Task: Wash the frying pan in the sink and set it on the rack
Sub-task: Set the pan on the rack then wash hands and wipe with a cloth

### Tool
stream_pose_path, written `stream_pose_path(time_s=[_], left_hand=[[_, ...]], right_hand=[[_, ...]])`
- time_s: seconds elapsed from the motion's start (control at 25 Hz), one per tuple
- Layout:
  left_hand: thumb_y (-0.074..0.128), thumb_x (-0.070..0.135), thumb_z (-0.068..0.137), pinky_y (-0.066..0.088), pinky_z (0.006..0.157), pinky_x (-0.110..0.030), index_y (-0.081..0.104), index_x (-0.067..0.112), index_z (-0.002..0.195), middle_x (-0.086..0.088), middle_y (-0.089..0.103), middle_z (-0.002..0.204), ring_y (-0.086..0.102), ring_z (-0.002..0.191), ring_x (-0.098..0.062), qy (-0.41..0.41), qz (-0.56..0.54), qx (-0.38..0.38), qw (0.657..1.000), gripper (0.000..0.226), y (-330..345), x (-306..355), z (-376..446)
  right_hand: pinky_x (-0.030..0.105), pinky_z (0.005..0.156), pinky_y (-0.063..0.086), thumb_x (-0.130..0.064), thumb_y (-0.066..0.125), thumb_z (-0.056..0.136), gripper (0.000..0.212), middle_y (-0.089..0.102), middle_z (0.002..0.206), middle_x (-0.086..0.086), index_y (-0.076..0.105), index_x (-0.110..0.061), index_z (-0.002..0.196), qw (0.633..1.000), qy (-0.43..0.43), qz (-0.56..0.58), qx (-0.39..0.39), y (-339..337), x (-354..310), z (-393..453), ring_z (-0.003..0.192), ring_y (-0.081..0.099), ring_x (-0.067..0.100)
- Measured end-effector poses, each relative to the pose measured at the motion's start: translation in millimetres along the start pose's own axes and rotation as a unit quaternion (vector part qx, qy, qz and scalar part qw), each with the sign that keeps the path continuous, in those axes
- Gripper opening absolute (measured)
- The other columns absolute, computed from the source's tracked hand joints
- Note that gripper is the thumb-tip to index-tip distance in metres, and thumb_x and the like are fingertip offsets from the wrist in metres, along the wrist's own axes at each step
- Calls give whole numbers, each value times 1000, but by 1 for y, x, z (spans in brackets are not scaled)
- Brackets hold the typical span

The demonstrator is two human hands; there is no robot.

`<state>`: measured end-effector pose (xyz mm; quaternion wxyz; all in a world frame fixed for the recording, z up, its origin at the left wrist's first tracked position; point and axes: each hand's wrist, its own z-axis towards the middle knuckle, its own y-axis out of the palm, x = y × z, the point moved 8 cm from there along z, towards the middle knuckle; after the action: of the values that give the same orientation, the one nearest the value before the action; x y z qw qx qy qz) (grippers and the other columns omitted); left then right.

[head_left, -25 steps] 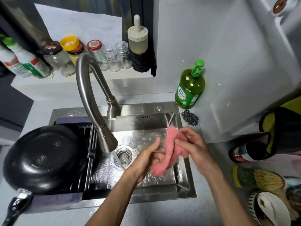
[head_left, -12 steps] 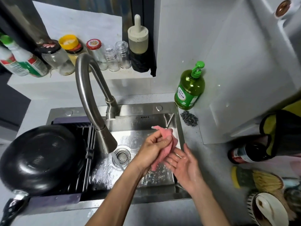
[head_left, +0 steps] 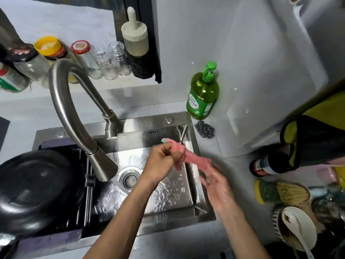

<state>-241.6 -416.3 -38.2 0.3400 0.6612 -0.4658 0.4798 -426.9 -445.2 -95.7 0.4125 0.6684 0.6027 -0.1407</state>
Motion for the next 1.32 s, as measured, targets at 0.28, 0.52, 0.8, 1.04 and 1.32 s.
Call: stream_pose_path(time_s=[0.28, 0.52, 0.8, 1.04, 1.32], left_hand=[[74, -16, 67, 52, 56, -27, 58, 20, 90, -1, 69, 74, 64, 68, -18, -75, 13, -3, 997, 45, 1, -28, 19], [78, 10, 71, 45, 71, -26, 65, 33, 63, 19, 63, 68, 60, 74, -7, -66, 388, 6, 919, 27, -3, -27, 35], [73, 20, 81, 54, 87, -39, 63, 20, 114, -3, 68, 103, 64, 90, -23, -16, 332, 25, 943, 35, 63, 12, 113], [59, 4, 86, 54, 76, -27, 67, 22, 96, 0, 66, 103, 63, 81, -11, -41, 258, 12, 965, 22, 41, -76, 2], [61, 9, 87, 41, 71, -7, 66, 23, 97, 11, 63, 96, 61, 79, -6, -137, 256, 28, 956, 18, -14, -149, -81]], right_hand=[[33, 89, 54, -3, 75, 73, 38, 76, 98, 0, 64, -22, 104, 987, -136, -19, 87, -49, -7, -7, 95, 71, 13], [15, 61, 52, -9, 71, 89, 21, 75, 76, -11, 75, -30, 86, 935, -117, -308, 128, -57, 0, -7, 72, 70, 6], [27, 48, 46, -15, 64, 93, 12, 60, 75, 14, 65, -6, 102, 919, 2, -213, 333, -117, -13, 53, 55, 56, 18], [43, 100, 45, -1, 68, 81, 38, 66, 125, 16, 68, -6, 119, 652, -318, -686, 61, -12, -7, 41, 118, 58, 33], [51, 114, 28, -31, 46, 98, 55, 25, 158, 9, 32, -22, 151, 585, -70, -805, 73, 7, -15, 116, 142, 26, 36]])
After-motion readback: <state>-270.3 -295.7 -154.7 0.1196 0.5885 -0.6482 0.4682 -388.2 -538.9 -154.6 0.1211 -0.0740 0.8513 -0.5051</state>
